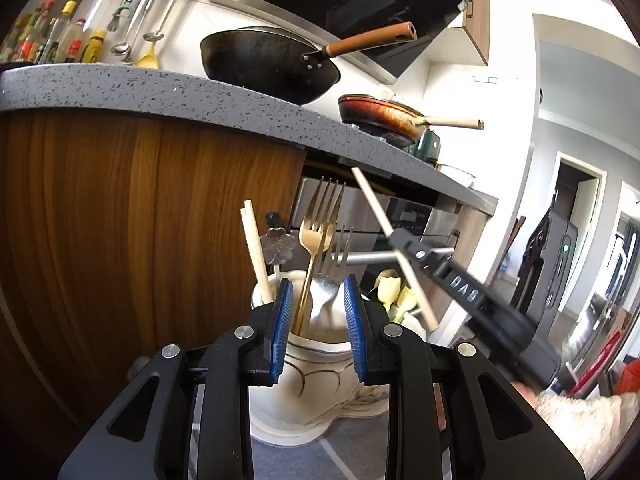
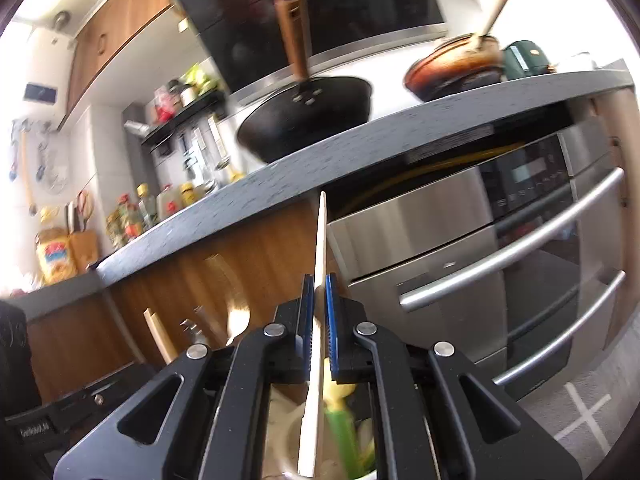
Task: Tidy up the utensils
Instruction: 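Lower chopstick into smaller pot with right tool and release it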
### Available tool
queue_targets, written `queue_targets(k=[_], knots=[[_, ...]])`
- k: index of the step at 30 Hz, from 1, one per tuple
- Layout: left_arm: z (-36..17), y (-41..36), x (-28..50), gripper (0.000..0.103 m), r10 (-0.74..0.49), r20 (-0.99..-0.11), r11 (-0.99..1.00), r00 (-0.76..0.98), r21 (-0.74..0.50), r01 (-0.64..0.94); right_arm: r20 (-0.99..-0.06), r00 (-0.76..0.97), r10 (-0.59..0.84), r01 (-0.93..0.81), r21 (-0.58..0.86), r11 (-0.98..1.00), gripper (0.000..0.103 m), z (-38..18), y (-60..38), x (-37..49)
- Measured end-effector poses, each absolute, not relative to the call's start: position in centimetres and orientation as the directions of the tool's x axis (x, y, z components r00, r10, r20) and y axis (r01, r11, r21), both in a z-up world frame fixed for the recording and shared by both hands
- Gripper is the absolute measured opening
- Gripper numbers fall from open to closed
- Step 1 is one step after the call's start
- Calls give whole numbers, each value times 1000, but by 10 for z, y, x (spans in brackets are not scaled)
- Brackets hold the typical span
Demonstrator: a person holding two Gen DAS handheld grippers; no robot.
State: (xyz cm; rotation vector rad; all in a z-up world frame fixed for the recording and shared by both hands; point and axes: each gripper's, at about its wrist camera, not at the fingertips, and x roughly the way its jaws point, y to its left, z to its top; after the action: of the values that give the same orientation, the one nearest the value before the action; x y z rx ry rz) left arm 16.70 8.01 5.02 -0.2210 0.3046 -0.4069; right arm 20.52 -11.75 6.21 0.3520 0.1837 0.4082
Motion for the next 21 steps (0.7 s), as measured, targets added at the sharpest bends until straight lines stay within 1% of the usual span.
queue_targets(k=[2,7,14,17,20,21], knots=[[50,81,167,27,-425,-244,892,872,-277,358,-113,898,425,-372,321,871,6,59,-106,203],[47,85,166,27,-440,-247,883,863,-293,367,-131,895,427,-386,256,887,6,52,-91,205],[45,85,166,27,-457,-250,873,854,-309,377,-128,918,376,-360,131,924,6,44,-86,199],[45,85,167,27,-458,-250,873,853,-307,379,-133,920,369,-354,123,927,5,44,-91,197],[44,84,167,27,-457,-252,874,853,-305,378,-141,918,370,-356,111,928,4,43,-95,191],[44,84,167,27,-459,-252,873,852,-306,380,-146,916,374,-361,110,926,2,43,-95,190]])
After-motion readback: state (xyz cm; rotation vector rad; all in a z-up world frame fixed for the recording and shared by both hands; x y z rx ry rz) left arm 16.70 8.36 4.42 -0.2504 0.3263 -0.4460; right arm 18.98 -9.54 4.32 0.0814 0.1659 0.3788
